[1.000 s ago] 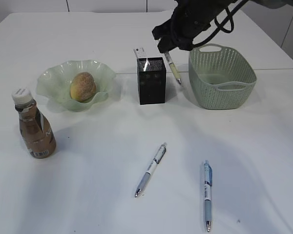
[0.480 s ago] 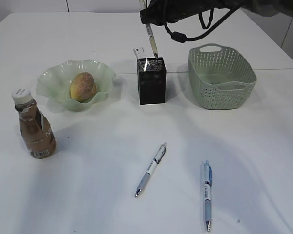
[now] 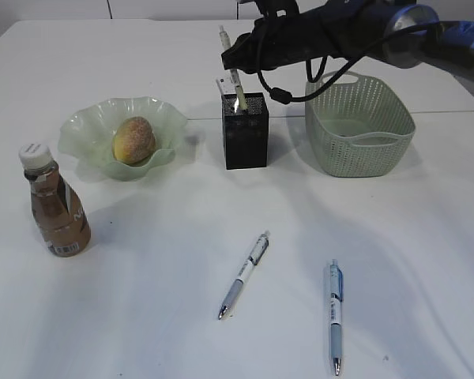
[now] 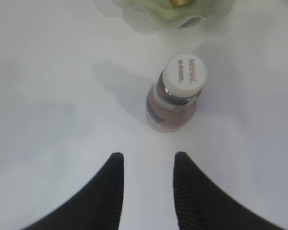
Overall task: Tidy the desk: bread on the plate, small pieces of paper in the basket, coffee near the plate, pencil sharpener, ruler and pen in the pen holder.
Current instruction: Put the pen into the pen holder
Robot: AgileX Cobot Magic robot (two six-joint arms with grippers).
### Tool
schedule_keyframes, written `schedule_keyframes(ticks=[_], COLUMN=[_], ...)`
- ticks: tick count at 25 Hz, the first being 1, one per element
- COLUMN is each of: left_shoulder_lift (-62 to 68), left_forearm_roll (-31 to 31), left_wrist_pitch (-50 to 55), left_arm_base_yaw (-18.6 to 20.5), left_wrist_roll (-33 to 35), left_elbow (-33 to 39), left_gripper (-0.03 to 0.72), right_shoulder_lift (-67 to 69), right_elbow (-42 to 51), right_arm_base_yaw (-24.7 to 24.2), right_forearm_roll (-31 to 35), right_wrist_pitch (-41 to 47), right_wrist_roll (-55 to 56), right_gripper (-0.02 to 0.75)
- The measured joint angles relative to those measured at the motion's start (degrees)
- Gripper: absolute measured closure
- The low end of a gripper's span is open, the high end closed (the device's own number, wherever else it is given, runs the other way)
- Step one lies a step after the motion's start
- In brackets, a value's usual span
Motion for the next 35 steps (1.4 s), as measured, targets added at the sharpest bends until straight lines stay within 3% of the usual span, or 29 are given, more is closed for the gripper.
schedule_keyframes(ticks=[14,18,20,25,35], left_shoulder_lift=[0.0,0.0,0.2,0.5,0.5], left_forearm_roll=[0.0,0.0,0.0,0.0,0.0], left_wrist_pitch=[-1.3,-1.3,-1.3,-1.4,-1.4], left_arm_base_yaw=[0.0,0.0,0.0,0.0,0.0], left_wrist_roll=[0.0,0.0,0.0,0.0,0.0], left_elbow=[0.0,0.0,0.0,0.0,0.0], left_gripper=[0.45,0.45,0.45,0.45,0.45], right_shoulder_lift=[2.0,2.0,2.0,2.0,-0.1], right_elbow=[0.0,0.0,0.0,0.0,0.0], right_arm_base_yaw=[-1.1,-2.3,-2.8,-3.0,-4.0], right_forearm_roll=[0.7,0.9,1.0,1.3,3.3], right_wrist_pitch=[3.2,5.5,6.6,8.3,12.8], right_wrist_roll=[-0.1,0.5,1.1,1.5,5.0], right_gripper=[0.619,0.549,0.468,0.391,0.382])
